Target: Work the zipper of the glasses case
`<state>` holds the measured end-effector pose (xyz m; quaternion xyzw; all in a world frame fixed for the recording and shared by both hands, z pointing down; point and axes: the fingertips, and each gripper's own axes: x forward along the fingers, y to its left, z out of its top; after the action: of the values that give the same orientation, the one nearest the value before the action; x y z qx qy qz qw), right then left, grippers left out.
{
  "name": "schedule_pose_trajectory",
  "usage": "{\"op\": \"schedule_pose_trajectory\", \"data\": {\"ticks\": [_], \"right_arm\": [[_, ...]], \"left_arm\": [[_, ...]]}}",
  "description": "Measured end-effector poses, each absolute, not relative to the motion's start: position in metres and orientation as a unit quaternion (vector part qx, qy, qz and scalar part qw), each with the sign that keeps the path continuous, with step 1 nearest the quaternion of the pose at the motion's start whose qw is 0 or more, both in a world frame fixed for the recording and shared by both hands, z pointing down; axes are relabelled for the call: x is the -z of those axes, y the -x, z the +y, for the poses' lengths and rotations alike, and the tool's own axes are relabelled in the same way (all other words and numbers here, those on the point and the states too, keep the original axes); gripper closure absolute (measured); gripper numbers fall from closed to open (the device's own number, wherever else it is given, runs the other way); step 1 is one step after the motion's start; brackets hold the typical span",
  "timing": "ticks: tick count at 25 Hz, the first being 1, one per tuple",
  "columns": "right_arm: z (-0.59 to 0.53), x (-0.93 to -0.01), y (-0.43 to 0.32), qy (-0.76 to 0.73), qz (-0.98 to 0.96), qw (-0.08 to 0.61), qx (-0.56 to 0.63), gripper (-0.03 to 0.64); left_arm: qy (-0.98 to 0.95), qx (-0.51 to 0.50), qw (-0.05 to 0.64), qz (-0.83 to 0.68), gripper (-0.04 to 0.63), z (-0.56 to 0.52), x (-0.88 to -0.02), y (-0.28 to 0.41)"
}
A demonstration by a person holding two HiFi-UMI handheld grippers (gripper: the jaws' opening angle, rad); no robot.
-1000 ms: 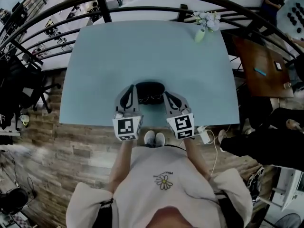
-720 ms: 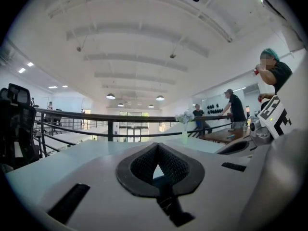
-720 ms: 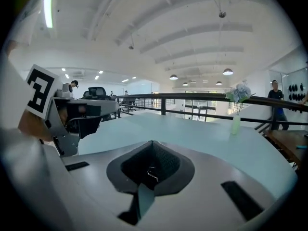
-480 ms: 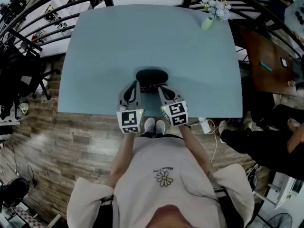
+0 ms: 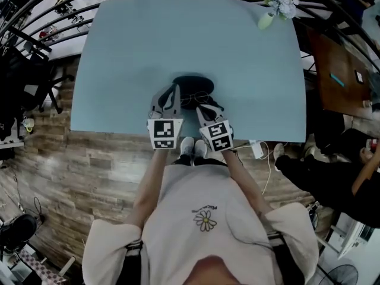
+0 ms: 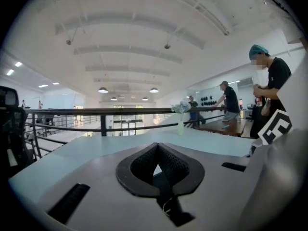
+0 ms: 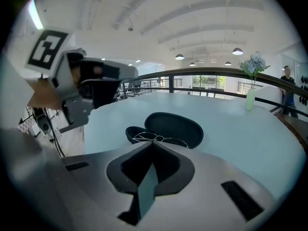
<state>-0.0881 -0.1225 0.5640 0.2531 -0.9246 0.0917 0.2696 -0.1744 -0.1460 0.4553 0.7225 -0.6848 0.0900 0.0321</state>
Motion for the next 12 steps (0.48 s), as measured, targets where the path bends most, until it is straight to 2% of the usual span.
{"op": "schedule_pose_trajectory", "data": {"ticks": [4,9,12], "right_arm": [[-0.116,-0.571,0.089,-0.259,-0.921,0.273,-0.099,0.609],[-0.111,-0.579,0.088,-0.265,-0.920,0.269,-0.108,0.609],[-0.111,-0.585,0.085,-0.272,-0.917,0.273,-0.107,0.609]], "left_arm": [[-0.777,-0.167,0.025,-0.606,0.581,-0.209,-0.459,0.166],[-0.820,-0.272,0.146,-0.482,0.581,-0.250,-0.509,0.154],[-0.818,-0.308,0.194,-0.446,0.581,-0.253,-0.532,0.147]]}}
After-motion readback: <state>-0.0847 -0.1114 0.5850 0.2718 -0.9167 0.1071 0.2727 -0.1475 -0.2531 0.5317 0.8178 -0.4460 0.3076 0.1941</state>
